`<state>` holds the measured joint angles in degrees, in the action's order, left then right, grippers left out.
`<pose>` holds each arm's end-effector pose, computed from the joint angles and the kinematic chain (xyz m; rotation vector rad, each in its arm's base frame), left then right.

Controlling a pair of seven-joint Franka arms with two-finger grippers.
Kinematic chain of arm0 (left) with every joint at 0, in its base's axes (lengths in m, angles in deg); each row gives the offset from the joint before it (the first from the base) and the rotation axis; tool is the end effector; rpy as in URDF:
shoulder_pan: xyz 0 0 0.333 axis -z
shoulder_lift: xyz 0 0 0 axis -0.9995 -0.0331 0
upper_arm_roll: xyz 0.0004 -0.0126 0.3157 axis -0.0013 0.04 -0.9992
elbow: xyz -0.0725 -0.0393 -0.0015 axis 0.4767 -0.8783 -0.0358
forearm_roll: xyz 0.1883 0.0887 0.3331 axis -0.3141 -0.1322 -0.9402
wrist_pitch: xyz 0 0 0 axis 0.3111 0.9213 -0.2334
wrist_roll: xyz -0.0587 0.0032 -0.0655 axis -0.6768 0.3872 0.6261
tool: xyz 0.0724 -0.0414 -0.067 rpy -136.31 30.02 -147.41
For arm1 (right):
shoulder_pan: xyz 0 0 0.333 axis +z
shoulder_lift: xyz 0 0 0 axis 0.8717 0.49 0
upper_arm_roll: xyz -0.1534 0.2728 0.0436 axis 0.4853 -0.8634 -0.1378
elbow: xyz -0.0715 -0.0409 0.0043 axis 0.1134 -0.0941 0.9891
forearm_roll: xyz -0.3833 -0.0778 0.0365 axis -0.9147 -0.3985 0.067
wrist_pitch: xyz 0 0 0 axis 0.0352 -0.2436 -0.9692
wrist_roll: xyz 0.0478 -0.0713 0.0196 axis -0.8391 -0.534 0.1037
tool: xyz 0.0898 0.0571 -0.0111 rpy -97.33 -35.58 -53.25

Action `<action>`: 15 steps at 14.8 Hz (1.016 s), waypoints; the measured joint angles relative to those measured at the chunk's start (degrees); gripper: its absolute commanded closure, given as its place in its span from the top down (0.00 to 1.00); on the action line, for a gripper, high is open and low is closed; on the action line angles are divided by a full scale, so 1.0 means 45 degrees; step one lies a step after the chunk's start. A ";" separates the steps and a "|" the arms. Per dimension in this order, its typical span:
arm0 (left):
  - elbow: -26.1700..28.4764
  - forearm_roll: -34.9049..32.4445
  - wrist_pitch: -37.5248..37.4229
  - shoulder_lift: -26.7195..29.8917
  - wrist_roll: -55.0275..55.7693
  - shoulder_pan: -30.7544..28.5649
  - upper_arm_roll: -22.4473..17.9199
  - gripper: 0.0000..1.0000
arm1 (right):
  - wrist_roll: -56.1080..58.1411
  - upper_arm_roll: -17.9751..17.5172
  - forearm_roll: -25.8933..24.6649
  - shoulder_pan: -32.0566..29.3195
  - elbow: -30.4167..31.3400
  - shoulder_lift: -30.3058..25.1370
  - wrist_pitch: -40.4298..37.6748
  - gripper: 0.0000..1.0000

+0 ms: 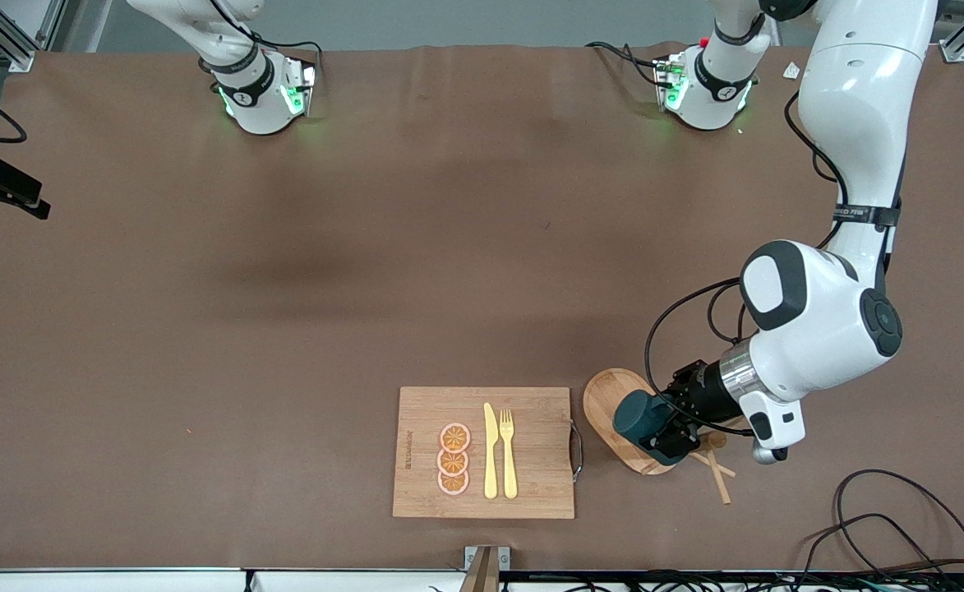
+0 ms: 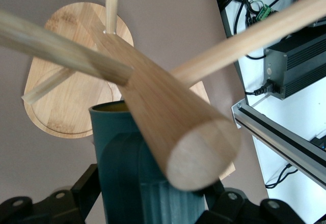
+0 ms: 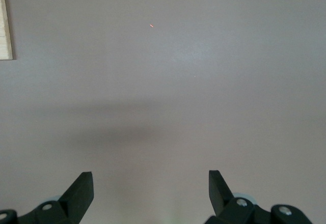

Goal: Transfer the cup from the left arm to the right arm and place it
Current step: 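Lift the teal mug off the stand and carry it toward the table middle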

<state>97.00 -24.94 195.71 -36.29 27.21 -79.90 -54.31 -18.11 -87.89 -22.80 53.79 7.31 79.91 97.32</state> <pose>0.7313 -0.2067 0.3720 2.2749 1.2844 -0.0812 0.5364 -0.0589 0.6338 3.1156 -0.0346 -0.0230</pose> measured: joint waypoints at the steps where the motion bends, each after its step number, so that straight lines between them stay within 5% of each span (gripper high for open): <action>1: -0.0070 0.0000 -0.0001 0.0015 0.0042 -0.0002 0.0155 0.47 | 0.0000 -0.0001 0.0000 0.0000 -0.0001 0.0000 0.0000 1.00; 7: -0.0299 -0.0608 -0.0044 0.0746 0.1131 0.1174 0.0667 0.47 | 0.0000 -0.0002 0.0000 0.0001 -0.0010 0.0000 0.0000 1.00; 15: -0.0214 -0.6633 0.0859 0.0646 0.3566 0.4914 0.0539 0.47 | 0.0038 -0.0078 0.0001 0.0118 -0.0003 0.0049 0.0009 1.00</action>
<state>96.04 -54.79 199.58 -33.38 43.26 -57.79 -51.88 -17.94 -88.24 -22.80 54.32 7.30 80.13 97.36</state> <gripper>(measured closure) 0.145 0.000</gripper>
